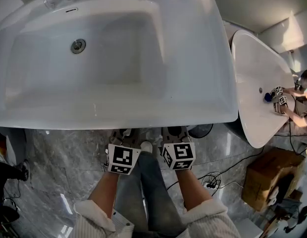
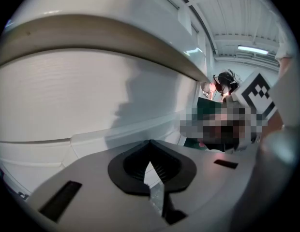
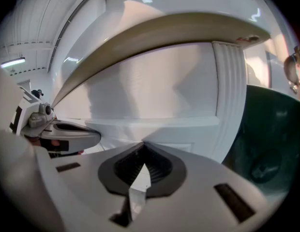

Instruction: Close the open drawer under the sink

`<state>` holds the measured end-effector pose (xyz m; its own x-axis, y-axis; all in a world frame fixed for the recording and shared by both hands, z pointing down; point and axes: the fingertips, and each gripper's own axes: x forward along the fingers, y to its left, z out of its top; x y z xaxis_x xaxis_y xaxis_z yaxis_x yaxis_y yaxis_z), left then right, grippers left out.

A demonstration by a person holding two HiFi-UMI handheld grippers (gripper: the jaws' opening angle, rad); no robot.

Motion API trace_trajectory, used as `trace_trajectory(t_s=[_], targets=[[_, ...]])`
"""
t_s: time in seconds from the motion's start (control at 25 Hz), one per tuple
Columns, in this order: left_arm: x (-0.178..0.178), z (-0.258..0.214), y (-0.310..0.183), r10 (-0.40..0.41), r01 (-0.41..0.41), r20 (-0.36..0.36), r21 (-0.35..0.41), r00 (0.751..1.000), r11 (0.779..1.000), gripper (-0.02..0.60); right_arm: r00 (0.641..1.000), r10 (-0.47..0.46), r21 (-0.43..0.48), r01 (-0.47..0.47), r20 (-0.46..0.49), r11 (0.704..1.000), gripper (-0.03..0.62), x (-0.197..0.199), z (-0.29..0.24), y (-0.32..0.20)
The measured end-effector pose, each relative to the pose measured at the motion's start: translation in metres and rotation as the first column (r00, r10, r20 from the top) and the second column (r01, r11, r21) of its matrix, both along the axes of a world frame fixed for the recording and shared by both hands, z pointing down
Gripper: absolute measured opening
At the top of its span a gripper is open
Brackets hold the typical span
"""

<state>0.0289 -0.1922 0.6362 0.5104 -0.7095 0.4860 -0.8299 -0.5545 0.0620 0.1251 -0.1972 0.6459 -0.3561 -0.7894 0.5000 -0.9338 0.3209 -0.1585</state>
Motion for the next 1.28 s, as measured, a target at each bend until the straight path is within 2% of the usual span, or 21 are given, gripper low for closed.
trace_trajectory(t_s=[0.12, 0.28, 0.48, 0.72, 0.96, 1.28], targets=[[0.0, -0.001, 0.0, 0.006, -0.006, 0.005, 0.005, 1.0, 1.0, 0.015, 1.0, 0.009, 0.005, -0.009, 0.006, 1.0, 0.011, 0.0, 0.0, 0.0], [0.001, -0.001, 0.0, -0.024, 0.024, -0.016, 0.0, 1.0, 1.0, 0.015, 1.0, 0.016, 0.0, -0.016, 0.005, 1.0, 0.011, 0.0, 0.001, -0.001], [0.01, -0.01, 0.012, 0.011, -0.011, -0.027, -0.001, 1.0, 1.0, 0.015, 1.0, -0.002, -0.015, 0.002, -0.011, 1.0, 0.011, -0.002, -0.001, 0.006], [0.015, -0.031, 0.021, 0.007, -0.006, -0.049, 0.017, 0.999, 1.0, 0.015, 1.0, -0.009, -0.024, 0.009, 0.006, 1.0, 0.011, -0.003, -0.014, 0.026], [0.017, -0.057, 0.036, 0.006, -0.006, -0.055, 0.005, 0.998, 1.0, 0.015, 0.999, 0.001, -0.009, 0.0, 0.053, 1.0, 0.011, -0.005, -0.047, 0.045], [0.029, -0.124, 0.042, 0.037, -0.034, -0.081, 0.043, 0.996, 0.999, 0.015, 0.992, -0.07, 0.015, 0.069, 0.106, 0.997, 0.011, -0.024, -0.112, 0.05]])
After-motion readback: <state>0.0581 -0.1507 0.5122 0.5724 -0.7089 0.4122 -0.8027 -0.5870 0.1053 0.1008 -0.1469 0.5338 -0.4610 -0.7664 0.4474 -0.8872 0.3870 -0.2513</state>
